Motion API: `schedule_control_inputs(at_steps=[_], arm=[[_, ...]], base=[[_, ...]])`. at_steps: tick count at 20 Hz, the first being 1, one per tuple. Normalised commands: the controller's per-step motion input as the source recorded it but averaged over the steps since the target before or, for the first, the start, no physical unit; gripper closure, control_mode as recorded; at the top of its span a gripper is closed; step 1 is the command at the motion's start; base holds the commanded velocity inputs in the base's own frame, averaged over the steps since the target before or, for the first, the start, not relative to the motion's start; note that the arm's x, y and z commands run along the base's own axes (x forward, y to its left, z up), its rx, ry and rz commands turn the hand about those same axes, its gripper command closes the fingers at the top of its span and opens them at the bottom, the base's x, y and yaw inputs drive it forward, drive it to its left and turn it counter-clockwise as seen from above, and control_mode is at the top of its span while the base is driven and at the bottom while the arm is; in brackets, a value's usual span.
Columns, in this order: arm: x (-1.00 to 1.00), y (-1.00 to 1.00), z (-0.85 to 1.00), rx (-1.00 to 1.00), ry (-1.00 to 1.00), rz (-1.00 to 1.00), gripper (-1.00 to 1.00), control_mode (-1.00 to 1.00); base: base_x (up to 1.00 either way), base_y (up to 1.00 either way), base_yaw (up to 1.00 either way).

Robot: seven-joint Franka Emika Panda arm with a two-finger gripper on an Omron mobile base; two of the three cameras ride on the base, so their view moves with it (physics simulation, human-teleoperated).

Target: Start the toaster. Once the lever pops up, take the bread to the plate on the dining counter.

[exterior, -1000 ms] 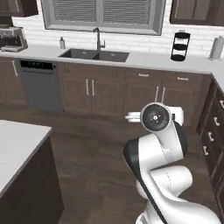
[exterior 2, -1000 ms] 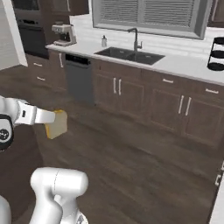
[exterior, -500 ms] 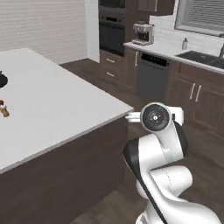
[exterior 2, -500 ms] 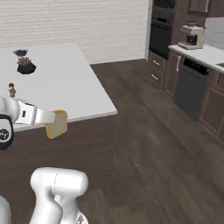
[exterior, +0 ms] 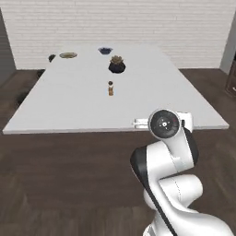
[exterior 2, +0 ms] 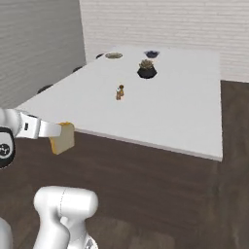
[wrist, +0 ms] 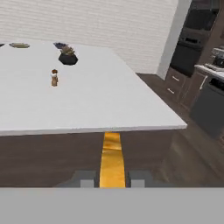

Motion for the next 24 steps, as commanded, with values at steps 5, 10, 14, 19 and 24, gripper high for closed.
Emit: schedule_control_inputs(at_steps=[5,10,14,19,24], arm=[[0.0,0.0,0.0,0.0,0.0,0.0,1.0,1.0],[0.0,0.0,0.0,0.0,0.0,0.0,1.0,1.0],[0.0,0.0,0.0,0.0,0.0,0.0,1.0,1.0],[0.0,0.0,0.0,0.0,0.0,0.0,1.0,1.0],[0.0,0.0,0.0,0.0,0.0,0.0,1.0,1.0]], base=[[0.45,0.92,0.57],[0.65,1.0,0.34],[0.93,1.0,0.27],[1.0,0.9,0.18],[1.0,0.3,0.17]])
